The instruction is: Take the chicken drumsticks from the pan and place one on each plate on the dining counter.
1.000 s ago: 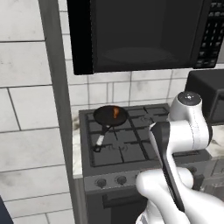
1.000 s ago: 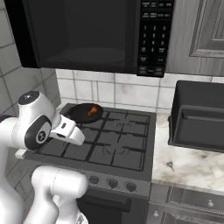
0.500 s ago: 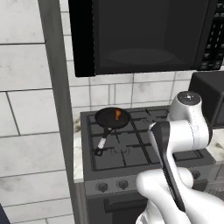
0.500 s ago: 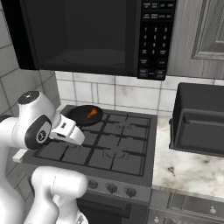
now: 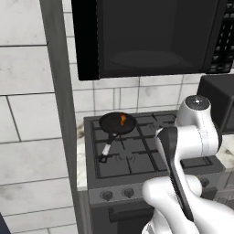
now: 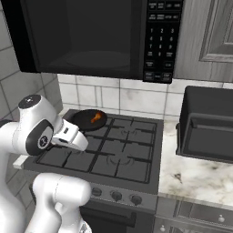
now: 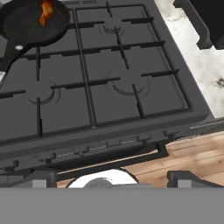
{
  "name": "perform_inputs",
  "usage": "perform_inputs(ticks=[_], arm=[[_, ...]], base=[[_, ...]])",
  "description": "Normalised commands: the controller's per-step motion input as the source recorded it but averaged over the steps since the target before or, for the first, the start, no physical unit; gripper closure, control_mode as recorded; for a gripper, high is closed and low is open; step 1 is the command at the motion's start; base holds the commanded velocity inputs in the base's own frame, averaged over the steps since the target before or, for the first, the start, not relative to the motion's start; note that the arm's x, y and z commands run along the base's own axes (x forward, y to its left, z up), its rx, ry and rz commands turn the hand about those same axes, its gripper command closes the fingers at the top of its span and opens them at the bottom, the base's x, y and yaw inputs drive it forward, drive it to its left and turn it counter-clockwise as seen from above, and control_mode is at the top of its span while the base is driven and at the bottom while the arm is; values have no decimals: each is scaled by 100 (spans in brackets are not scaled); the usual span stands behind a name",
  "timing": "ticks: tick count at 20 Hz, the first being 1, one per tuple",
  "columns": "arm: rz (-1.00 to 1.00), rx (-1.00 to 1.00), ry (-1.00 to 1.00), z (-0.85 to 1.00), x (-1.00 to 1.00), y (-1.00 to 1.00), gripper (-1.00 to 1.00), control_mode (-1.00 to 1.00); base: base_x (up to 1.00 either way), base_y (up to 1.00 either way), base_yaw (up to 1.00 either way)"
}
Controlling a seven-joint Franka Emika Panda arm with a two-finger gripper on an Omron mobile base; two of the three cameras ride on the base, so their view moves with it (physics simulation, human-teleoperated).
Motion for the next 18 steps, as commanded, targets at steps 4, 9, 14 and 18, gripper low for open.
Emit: perform_inputs(ticks=[4, 9, 14, 18], arm=[[0, 0, 0, 0, 0, 0, -100, 100], [4, 0, 0, 0, 1, 1, -100, -100], [22, 0, -18, 0, 25, 13, -100, -100], [23, 0, -34, 0, 40, 23, -100, -100]], base=[[0, 0, 0], [0, -1, 3], [0, 0, 0], [0, 0, 0]])
